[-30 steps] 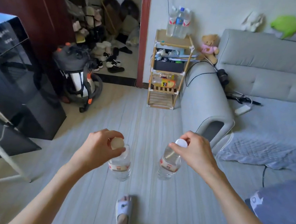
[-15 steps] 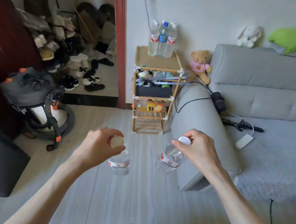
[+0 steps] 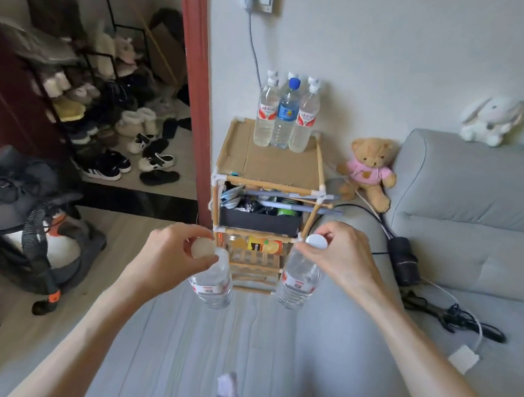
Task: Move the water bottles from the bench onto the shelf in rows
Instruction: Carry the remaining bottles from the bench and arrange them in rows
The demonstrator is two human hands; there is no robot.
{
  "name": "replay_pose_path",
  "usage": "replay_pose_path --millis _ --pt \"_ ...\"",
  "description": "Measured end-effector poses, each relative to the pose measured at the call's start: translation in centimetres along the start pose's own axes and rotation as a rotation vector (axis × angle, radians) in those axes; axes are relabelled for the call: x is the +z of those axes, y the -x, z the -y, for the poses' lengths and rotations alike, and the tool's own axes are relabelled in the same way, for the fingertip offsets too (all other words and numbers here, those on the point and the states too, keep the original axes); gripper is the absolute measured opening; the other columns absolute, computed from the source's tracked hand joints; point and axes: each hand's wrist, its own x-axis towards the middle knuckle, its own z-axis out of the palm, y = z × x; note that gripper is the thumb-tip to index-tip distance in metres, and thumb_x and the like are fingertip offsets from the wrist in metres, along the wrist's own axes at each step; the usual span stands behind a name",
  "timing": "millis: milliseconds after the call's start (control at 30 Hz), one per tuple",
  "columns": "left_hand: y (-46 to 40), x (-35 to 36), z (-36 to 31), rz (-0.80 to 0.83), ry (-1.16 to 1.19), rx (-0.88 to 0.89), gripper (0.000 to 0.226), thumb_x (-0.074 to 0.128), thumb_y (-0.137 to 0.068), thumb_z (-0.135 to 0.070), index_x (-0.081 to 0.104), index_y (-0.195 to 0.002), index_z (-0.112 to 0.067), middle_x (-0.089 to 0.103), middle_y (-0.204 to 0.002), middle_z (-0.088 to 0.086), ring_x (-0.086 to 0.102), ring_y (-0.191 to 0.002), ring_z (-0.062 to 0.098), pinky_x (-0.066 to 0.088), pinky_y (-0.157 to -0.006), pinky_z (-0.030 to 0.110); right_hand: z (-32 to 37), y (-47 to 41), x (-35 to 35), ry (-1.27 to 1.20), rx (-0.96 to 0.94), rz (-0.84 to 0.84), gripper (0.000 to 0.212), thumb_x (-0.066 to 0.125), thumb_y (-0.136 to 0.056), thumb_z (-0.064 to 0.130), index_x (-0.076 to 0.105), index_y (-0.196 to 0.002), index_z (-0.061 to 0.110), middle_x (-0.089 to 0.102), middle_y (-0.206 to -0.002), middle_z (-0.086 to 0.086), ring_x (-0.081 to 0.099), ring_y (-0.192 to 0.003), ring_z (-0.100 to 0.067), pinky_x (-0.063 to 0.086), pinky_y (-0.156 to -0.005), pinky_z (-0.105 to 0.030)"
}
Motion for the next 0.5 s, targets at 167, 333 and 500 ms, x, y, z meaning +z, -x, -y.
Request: replay_pose_path --millis 167,333,500 --pt "-9.7 0.3 -1.6 -0.024 0.07 -0.007 0.027 0.071 -0.071 -0.023 0.067 -0.098 -0.024 0.066 -0.09 0.0 0.059 -0.083 0.014 0.039 -0.068 0.01 0.3 -9.8 -1.4 -0.025 -0.001 -0.019 0.028 0.073 -0.069 0.038 0.064 -0.082 0.015 0.062 -0.081 0.001 0.055 -0.08 -0.016 0.036 -0.063 -0.025" --pt "-20.3 0.0 -2.4 -0.028 0.044 0.085 0.028 0.073 -0.07 -0.027 0.067 -0.097 -0.025 0.068 -0.086 0.001 0.06 -0.078 0.013 0.039 -0.065 0.007 1.4 -19.4 -1.2 -0.031 -0.02 -0.059 0.028 0.074 -0.068 0.041 0.064 -0.08 0.018 0.062 -0.077 0.005 0.056 -0.073 -0.011 0.036 -0.053 -0.018" --pt "-30.4 -0.7 -2.4 -0.026 0.063 0.189 0.028 0.075 -0.07 -0.026 0.067 -0.097 -0.022 0.067 -0.081 0.002 0.059 -0.071 0.01 0.039 -0.064 0.002 2.7 -28.5 0.0 -0.057 0.03 -0.077 0.03 0.073 -0.068 0.043 0.063 -0.082 0.019 0.066 -0.081 0.002 0.06 -0.076 -0.015 0.044 -0.063 -0.029"
